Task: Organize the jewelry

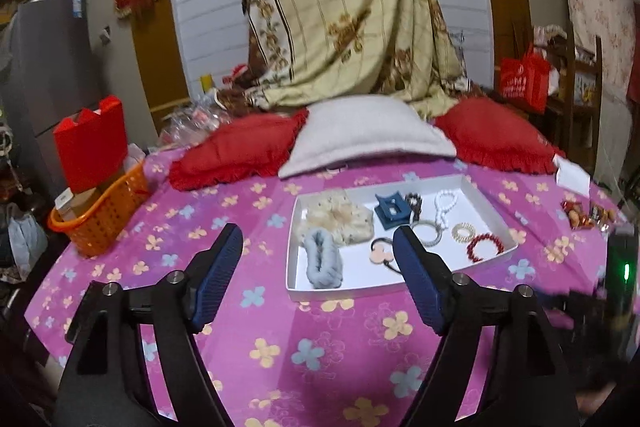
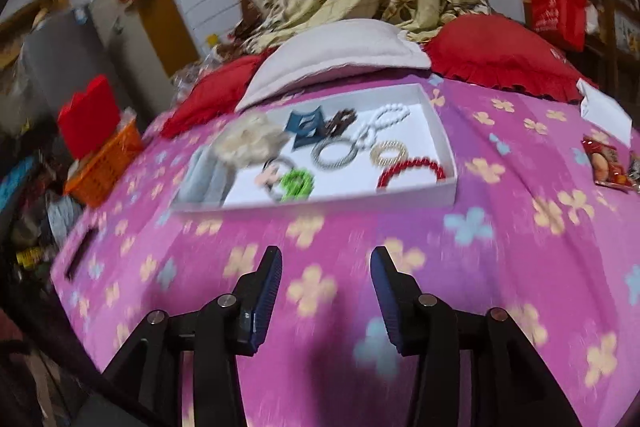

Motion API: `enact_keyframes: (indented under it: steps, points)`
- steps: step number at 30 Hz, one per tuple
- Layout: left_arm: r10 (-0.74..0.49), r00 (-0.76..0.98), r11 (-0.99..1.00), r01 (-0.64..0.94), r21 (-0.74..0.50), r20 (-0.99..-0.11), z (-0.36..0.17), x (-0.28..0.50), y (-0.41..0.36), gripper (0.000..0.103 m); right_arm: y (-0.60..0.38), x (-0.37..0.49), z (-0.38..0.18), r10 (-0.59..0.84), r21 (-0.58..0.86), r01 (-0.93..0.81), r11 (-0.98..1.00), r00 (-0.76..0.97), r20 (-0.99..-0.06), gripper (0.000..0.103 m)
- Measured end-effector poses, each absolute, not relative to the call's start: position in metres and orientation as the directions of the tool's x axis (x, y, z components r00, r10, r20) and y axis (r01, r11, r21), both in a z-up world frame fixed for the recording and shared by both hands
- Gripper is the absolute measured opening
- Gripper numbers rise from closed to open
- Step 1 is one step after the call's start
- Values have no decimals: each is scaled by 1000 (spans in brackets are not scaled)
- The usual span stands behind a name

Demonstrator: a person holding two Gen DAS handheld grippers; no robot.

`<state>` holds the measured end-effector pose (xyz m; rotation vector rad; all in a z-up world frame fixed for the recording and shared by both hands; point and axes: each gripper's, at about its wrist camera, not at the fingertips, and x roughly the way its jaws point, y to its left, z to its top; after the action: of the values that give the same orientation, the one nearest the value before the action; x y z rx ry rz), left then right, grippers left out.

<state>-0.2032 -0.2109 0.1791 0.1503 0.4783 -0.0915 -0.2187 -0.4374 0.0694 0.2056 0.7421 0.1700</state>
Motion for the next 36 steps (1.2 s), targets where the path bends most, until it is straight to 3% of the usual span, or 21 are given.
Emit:
enact_keyframes:
  steps: [6, 15, 22, 27, 36]
  points:
    - [-33, 926, 994, 68, 81, -377, 198, -233, -193, 86, -430, -248, 91, 213, 239, -75, 968, 748, -629, 44]
    - [1, 959, 993, 34, 117, -282, 215, -273, -172, 86, -409, -275, 115, 215, 226, -96, 969, 774, -596, 46]
    - [21, 954, 993, 16, 121, -299, 211, -290, -162, 86, -396, -291, 121, 233, 225, -120, 967, 774, -589, 56]
    - [-7, 962, 998, 24, 58, -273, 207, -309, -150, 87, -387, -290, 123, 261, 241, -140, 960, 758, -597, 57]
    - [20, 931, 997, 10, 80, -364, 194, -319, -135, 87, -384, -289, 104, 274, 333, -71, 940, 737, -618, 57]
